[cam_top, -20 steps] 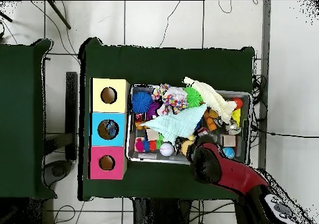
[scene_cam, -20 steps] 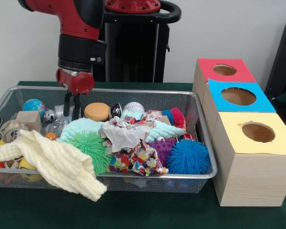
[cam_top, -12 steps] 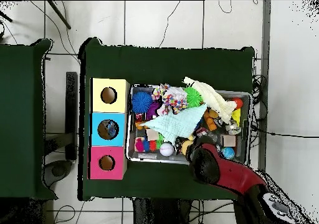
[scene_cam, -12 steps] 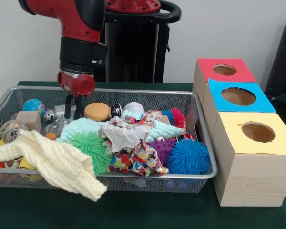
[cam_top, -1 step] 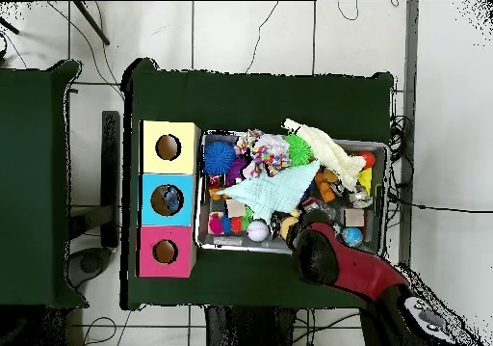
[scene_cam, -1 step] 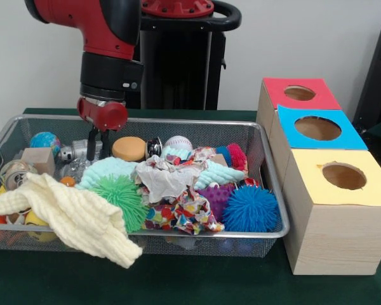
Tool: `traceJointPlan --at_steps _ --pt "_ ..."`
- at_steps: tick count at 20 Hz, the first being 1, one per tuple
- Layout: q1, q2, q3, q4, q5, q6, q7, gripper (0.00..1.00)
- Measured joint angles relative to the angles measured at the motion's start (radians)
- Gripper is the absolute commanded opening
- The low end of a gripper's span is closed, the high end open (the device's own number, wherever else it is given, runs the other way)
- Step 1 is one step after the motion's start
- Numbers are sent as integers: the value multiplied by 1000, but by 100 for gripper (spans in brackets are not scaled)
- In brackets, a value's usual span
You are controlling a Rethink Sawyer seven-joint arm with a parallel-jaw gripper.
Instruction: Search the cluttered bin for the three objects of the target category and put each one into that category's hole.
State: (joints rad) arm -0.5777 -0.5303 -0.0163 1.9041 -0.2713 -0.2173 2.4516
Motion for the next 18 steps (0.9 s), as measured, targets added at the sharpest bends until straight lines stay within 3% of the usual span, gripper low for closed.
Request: traceJointPlan --at_steps 18 --pt "-52 0 8 0 -59 0 0 100"
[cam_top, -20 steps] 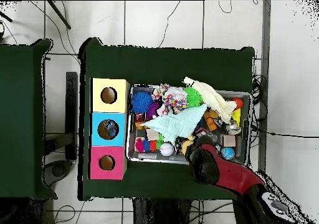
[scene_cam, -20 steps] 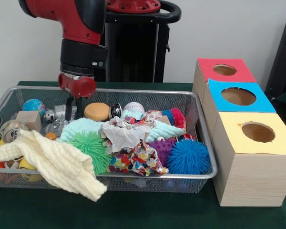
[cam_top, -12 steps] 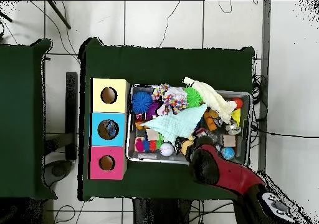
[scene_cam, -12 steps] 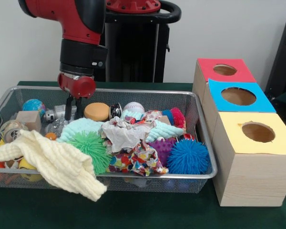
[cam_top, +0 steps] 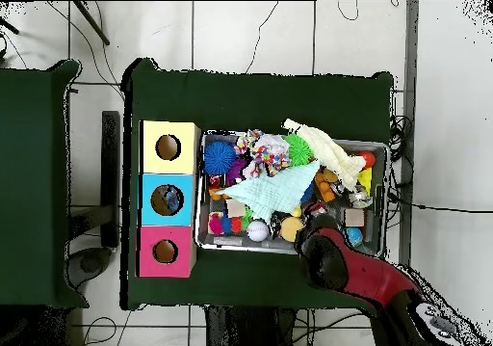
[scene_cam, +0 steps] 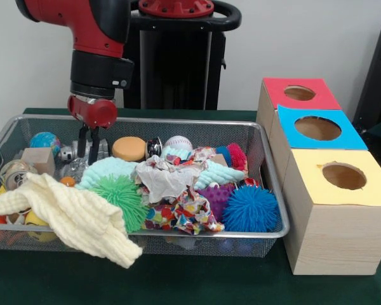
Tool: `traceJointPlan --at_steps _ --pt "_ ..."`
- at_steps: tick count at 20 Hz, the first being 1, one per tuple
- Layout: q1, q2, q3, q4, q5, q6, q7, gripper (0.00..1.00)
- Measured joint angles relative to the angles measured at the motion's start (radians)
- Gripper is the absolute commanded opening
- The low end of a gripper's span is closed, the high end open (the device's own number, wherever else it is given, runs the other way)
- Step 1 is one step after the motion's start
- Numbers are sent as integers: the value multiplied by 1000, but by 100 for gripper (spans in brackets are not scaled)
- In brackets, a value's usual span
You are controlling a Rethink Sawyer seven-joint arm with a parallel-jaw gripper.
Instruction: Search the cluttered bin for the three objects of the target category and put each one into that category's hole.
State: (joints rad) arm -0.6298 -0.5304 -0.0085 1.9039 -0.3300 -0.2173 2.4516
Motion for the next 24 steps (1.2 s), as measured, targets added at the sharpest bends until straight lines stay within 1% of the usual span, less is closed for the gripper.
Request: traceJointPlan --at_steps 10,17,24 --pt "-19 -2 3 0 -31 0 0 100" --pt "-22 2 6 0 -31 -1 0 100" --pt "-21 24 6 0 -31 -23 0 100"
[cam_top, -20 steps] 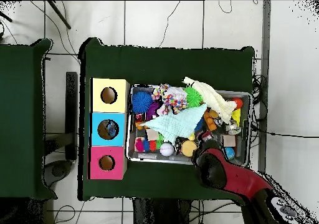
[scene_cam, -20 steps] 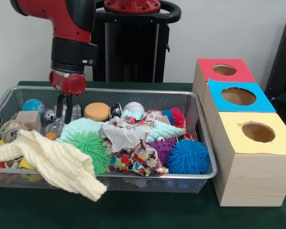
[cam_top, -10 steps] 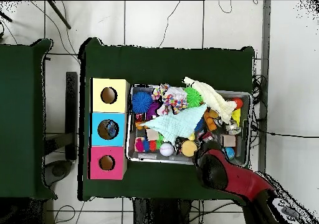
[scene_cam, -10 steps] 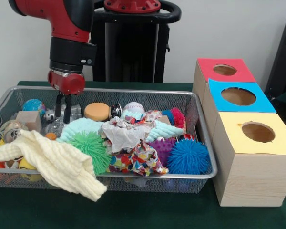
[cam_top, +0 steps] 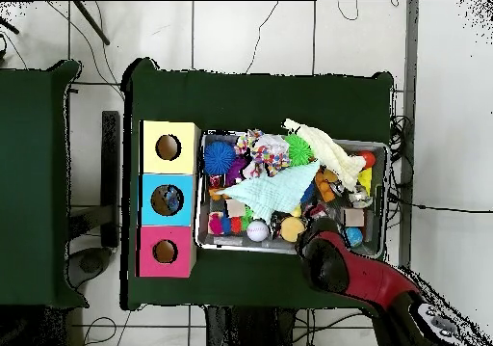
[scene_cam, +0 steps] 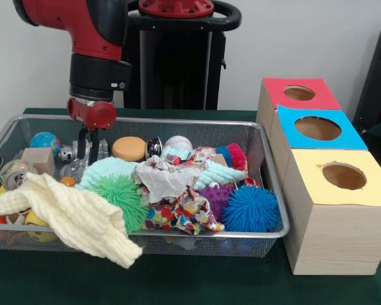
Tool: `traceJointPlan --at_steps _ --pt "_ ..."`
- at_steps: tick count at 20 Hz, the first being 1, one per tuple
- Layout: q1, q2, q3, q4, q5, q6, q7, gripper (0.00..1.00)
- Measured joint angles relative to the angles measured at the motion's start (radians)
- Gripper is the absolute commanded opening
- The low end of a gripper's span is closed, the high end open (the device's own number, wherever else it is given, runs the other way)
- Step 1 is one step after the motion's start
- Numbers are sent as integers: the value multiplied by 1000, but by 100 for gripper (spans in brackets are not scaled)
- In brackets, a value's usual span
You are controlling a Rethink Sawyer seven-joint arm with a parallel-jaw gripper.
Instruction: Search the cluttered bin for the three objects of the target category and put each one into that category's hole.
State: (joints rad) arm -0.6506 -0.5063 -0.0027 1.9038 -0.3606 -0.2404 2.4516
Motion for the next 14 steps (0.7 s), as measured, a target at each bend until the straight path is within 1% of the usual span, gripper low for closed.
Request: traceJointPlan --at_steps 14 --pt "-3 42 0 0 0 -35 0 100"
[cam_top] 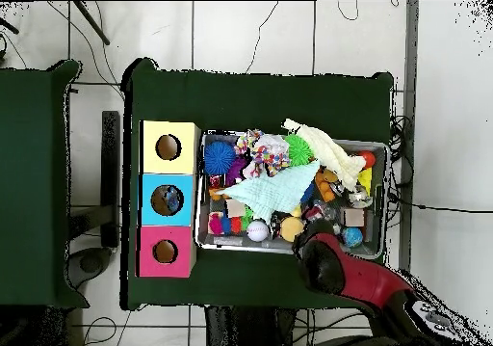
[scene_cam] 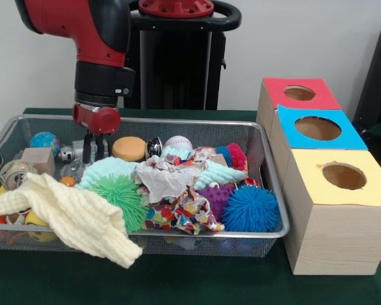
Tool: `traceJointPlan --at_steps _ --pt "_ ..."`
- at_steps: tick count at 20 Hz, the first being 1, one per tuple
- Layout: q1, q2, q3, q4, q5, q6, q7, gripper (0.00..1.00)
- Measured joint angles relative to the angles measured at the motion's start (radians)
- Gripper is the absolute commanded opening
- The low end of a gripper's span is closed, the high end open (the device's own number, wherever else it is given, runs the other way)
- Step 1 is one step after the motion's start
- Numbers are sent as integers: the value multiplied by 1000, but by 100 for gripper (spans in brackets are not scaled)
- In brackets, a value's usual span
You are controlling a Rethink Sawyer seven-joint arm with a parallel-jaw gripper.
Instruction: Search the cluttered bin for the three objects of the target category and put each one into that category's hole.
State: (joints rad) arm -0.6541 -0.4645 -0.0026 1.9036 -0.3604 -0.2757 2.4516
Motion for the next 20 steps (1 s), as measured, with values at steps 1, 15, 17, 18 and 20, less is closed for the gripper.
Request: traceJointPlan --at_steps 1,15,17,18,20 --pt "-3 6 0 0 0 -6 0 100" --pt "-42 43 3 0 -25 -84 0 100" --pt "-46 44 4 0 -31 -85 0 100" --pt "-46 44 4 0 -32 -85 0 100" --pt "-46 44 4 0 -33 -85 0 100"
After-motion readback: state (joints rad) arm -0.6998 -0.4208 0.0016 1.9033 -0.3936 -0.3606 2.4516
